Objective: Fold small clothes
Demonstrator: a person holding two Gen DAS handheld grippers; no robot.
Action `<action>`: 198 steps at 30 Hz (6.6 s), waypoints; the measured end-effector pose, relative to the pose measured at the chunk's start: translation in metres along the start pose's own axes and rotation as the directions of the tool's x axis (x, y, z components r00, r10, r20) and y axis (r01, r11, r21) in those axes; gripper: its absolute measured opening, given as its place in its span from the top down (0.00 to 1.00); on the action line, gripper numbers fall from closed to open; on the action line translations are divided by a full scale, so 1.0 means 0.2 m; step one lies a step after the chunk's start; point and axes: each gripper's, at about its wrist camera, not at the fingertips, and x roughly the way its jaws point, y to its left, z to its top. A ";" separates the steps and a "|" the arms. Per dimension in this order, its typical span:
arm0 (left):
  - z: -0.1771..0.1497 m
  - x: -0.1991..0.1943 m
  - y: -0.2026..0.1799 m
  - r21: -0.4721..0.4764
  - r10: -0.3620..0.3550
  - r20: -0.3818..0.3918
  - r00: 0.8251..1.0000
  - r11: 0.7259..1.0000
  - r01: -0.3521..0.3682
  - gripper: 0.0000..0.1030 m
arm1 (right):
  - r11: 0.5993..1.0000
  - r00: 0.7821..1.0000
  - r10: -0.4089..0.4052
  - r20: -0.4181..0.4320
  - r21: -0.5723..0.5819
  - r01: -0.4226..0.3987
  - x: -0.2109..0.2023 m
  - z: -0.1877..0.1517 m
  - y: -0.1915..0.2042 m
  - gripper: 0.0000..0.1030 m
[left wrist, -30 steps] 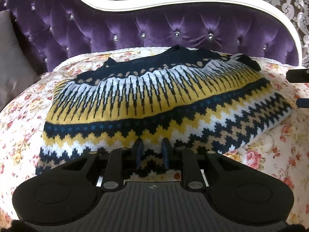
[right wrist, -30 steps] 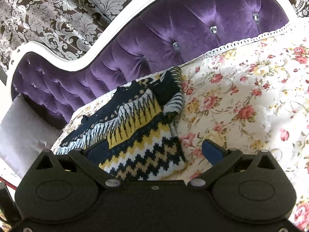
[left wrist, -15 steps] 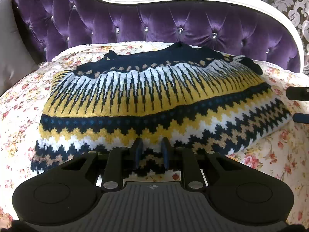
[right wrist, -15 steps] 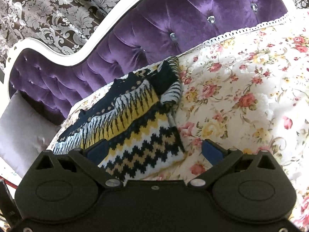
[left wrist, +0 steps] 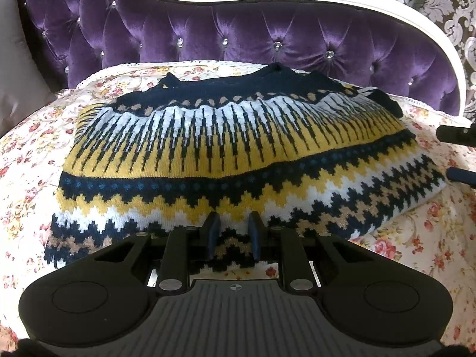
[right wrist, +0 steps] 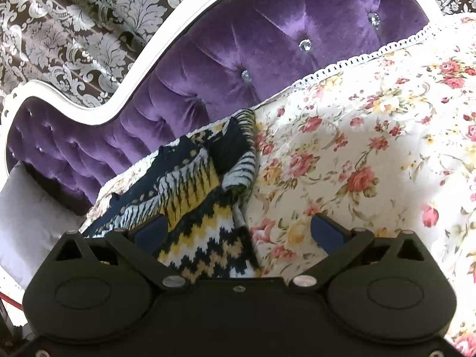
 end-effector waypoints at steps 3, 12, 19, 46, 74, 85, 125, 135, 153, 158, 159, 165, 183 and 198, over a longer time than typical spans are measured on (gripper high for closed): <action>0.00 0.00 0.00 0.001 0.000 0.004 1.000 1.000 0.000 0.80 | 1.000 1.000 0.007 0.013 0.010 -0.007 -0.01 0.00 -0.01 0.01; -0.01 -0.01 -0.01 0.007 0.012 0.020 1.000 1.000 -0.013 0.80 | 0.997 0.999 0.028 0.031 0.072 -0.030 -0.03 0.02 -0.08 0.01; -0.01 -0.01 0.01 -0.001 -0.016 0.017 1.000 1.000 0.016 0.80 | 0.980 0.992 0.122 0.037 0.154 -0.126 0.02 0.06 -0.14 0.00; 0.24 -0.01 0.17 -0.076 -0.157 0.062 0.986 0.984 0.162 0.80 | 0.916 0.907 0.385 -0.171 -0.051 -0.398 0.54 0.14 0.07 0.65; 0.32 0.06 0.37 -0.105 0.025 0.080 0.996 0.994 -0.017 0.80 | 0.925 0.918 0.368 -0.144 -0.044 -0.378 0.53 0.12 0.07 0.71; 0.21 0.11 0.64 -0.213 -0.031 0.070 0.997 0.976 0.046 0.80 | 0.929 0.923 0.357 -0.142 -0.053 -0.367 0.53 0.12 0.08 0.71; 0.17 -0.11 1.19 -0.518 -0.030 0.159 0.987 0.848 0.110 0.79 | 0.650 0.983 -0.177 -0.046 -0.755 0.082 0.74 -0.57 1.67 0.69; 0.17 -0.12 1.22 -0.540 -0.026 0.164 0.986 0.834 0.112 0.79 | 0.422 0.976 -0.196 0.090 -0.891 0.167 0.74 -0.80 1.79 0.48; 0.16 -0.13 1.11 -0.468 -0.207 0.210 0.956 0.837 0.284 0.66 | 0.785 0.996 0.081 0.021 -0.618 -0.051 0.35 -0.54 1.40 0.39; 0.11 -0.14 0.95 -0.405 -0.324 0.169 0.931 0.838 0.365 0.53 | 0.800 0.999 0.038 0.020 -0.599 -0.018 0.32 -0.53 1.28 0.39; 0.10 -0.13 0.92 -0.392 -0.340 0.151 0.928 0.841 0.372 0.53 | 0.802 0.999 0.035 0.023 -0.597 -0.015 0.32 -0.53 1.26 0.39; 0.05 -0.05 0.78 -0.320 -0.313 0.041 0.949 0.896 0.309 0.52 | 0.822 0.998 0.061 0.019 -0.569 -0.039 0.27 -0.52 1.17 0.39; 0.07 -0.17 0.69 -0.311 -0.246 0.219 0.944 0.900 0.306 0.92 | 0.857 0.993 0.117 0.008 -0.506 -0.097 0.15 -0.55 1.05 0.39; 0.04 -0.34 0.79 -0.340 0.078 0.282 0.956 0.940 0.023 0.85 | 0.861 0.992 0.128 -0.001 -0.497 -0.112 0.18 -0.47 1.03 0.39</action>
